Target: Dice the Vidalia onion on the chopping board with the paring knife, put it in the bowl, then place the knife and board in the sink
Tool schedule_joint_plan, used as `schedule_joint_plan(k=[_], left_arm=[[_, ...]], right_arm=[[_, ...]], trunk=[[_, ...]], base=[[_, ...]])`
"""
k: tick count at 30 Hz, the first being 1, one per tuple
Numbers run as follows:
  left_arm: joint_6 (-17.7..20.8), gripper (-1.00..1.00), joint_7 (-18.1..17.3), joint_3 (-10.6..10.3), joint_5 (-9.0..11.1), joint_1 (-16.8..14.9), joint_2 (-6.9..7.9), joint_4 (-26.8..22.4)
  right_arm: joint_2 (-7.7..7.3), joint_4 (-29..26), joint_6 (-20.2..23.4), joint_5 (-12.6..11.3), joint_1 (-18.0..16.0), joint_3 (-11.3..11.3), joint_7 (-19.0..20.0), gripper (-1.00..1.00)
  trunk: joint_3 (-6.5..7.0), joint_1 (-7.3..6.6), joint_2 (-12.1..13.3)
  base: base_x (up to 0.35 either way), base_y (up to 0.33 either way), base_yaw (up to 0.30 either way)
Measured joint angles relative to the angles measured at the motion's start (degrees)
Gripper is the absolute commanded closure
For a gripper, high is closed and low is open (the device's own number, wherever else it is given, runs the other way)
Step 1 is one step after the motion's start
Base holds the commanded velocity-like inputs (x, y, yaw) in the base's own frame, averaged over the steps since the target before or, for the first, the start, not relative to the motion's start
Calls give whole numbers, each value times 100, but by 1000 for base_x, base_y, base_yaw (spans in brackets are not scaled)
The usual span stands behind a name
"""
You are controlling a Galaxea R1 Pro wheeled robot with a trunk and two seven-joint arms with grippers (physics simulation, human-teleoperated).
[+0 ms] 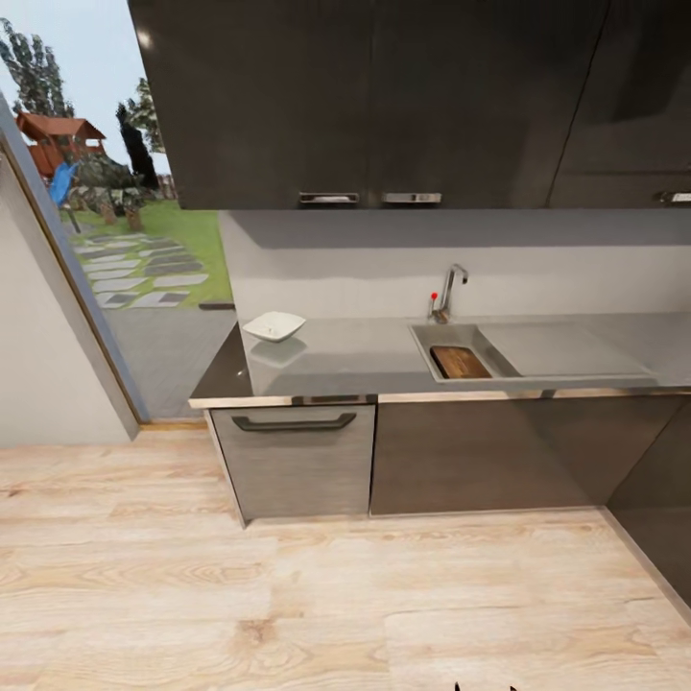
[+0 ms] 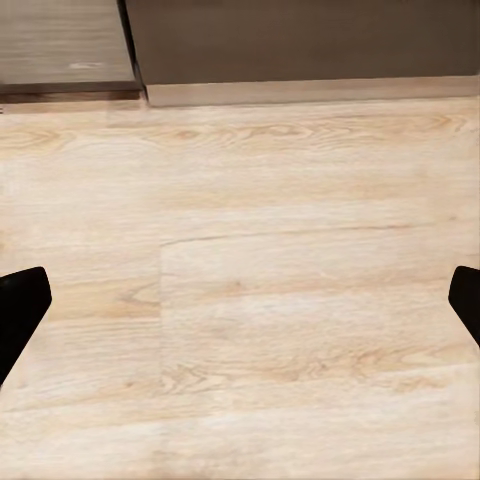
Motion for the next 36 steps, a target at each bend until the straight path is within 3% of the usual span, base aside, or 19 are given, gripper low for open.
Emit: schedule_joint_plan(k=[36], left_arm=[[9, -100, 0, -8, 0, 0, -65, 6]], right_arm=[[-16, -3, 2, 8, 1, -12, -9, -100]], trunk=[[327, 0, 1]], base=[[0, 0, 0]])
